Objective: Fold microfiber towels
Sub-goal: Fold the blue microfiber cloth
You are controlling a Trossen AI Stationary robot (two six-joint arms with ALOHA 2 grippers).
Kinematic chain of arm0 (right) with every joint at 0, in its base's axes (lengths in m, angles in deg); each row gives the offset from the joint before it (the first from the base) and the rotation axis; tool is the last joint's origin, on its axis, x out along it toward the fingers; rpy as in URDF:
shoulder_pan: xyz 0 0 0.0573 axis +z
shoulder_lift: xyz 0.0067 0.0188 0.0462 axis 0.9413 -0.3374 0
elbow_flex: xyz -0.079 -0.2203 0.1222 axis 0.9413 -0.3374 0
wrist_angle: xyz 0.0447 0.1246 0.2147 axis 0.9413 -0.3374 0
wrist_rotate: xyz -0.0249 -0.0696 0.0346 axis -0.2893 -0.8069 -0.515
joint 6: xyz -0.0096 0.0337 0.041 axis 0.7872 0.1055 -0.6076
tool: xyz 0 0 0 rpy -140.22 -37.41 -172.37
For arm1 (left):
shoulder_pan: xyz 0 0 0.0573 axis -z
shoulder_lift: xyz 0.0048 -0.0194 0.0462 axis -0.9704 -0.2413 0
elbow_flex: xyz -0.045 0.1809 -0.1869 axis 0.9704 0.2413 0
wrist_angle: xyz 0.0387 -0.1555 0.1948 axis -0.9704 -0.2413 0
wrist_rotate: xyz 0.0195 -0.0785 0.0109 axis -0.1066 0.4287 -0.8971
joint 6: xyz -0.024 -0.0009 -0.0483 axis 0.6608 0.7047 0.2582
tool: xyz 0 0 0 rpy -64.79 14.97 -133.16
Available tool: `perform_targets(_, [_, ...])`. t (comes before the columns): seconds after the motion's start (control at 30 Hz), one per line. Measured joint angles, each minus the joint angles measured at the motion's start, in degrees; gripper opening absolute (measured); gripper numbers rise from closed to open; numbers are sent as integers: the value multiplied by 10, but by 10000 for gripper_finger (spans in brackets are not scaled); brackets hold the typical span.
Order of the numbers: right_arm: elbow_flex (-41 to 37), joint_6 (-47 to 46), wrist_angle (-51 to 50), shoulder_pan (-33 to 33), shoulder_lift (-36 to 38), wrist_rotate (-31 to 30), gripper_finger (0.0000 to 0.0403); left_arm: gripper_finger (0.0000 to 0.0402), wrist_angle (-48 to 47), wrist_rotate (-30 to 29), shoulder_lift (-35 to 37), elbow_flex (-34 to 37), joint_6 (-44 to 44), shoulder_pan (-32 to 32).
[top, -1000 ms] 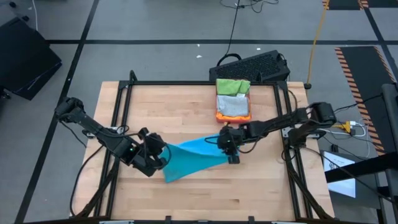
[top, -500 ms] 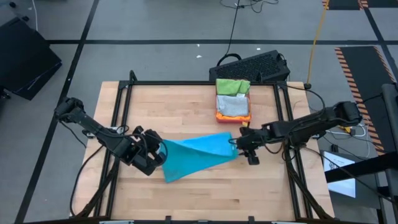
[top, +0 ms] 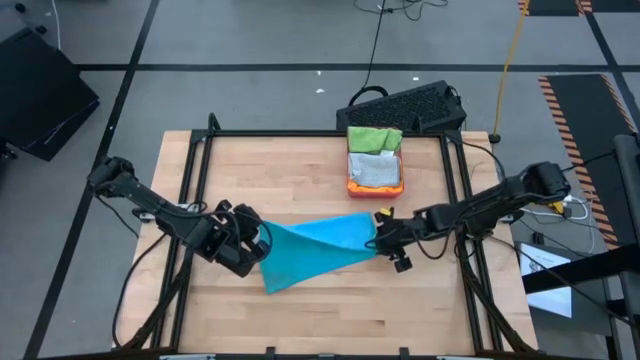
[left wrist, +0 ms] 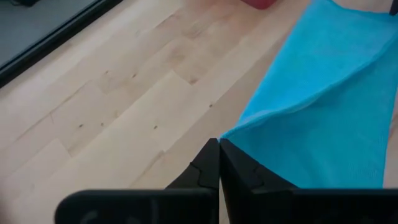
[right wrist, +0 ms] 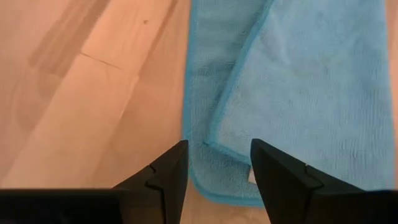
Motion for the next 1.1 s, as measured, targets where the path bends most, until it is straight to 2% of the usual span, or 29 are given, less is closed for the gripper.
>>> perform_targets(0.27, [0, 63, 30, 1, -26, -23, 164, 4, 0, 0, 0, 0, 0, 0])
perform_targets(0.57, [0, 108, 54, 1, -37, -22, 159, 6, 0, 1, 0, 0, 0, 0])
perform_targets(0.77, [0, 119, 62, 1, -49, -21, 115, 3, 0, 1, 0, 0, 1, 0])
perform_targets(1.03, [0, 117, 61, 1, -40, -21, 16, 3, 0, 10, 0, 0, 0, 0])
perform_targets(1.1, [0, 108, 53, 1, -36, -21, 6, 7, -1, 10, 0, 0, 0, 0])
